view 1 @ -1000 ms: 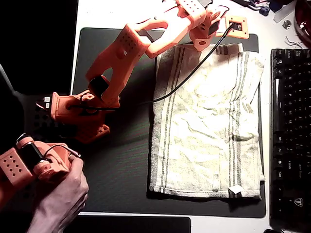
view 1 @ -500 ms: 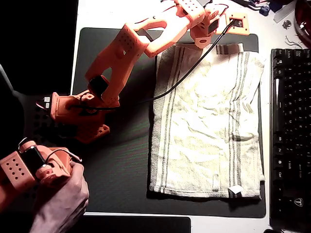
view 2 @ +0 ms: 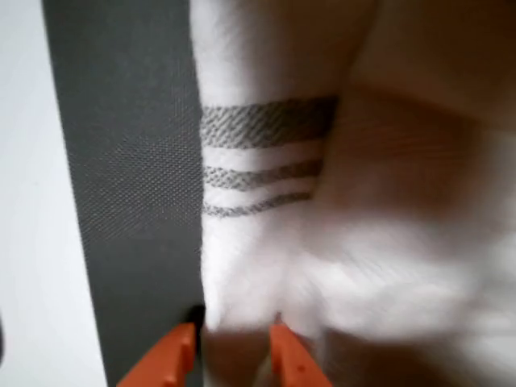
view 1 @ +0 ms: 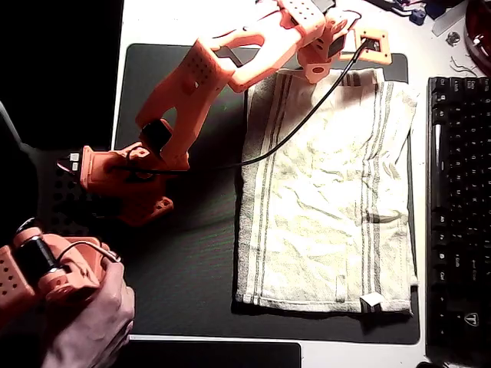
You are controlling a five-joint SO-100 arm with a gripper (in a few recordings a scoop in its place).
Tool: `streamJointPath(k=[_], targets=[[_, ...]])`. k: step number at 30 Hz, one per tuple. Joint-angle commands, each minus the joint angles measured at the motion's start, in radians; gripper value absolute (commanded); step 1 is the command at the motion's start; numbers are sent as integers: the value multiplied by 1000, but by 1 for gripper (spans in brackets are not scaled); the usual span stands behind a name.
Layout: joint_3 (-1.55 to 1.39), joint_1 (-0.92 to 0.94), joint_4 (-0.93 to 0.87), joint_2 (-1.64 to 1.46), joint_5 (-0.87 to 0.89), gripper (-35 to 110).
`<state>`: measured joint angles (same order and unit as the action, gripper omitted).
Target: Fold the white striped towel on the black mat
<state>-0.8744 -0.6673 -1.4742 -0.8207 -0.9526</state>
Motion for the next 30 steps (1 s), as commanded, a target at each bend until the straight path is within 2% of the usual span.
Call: streamJointPath(k=[1, 5, 14, 26, 30], targets=[[20, 15, -34, -115, -37, 15], [8, 26, -44, -110, -46, 15], [-18, 14, 49, -54, -41, 15], [-17, 26, 55, 15, -46, 15], [-35, 26, 67, 18, -46, 10]])
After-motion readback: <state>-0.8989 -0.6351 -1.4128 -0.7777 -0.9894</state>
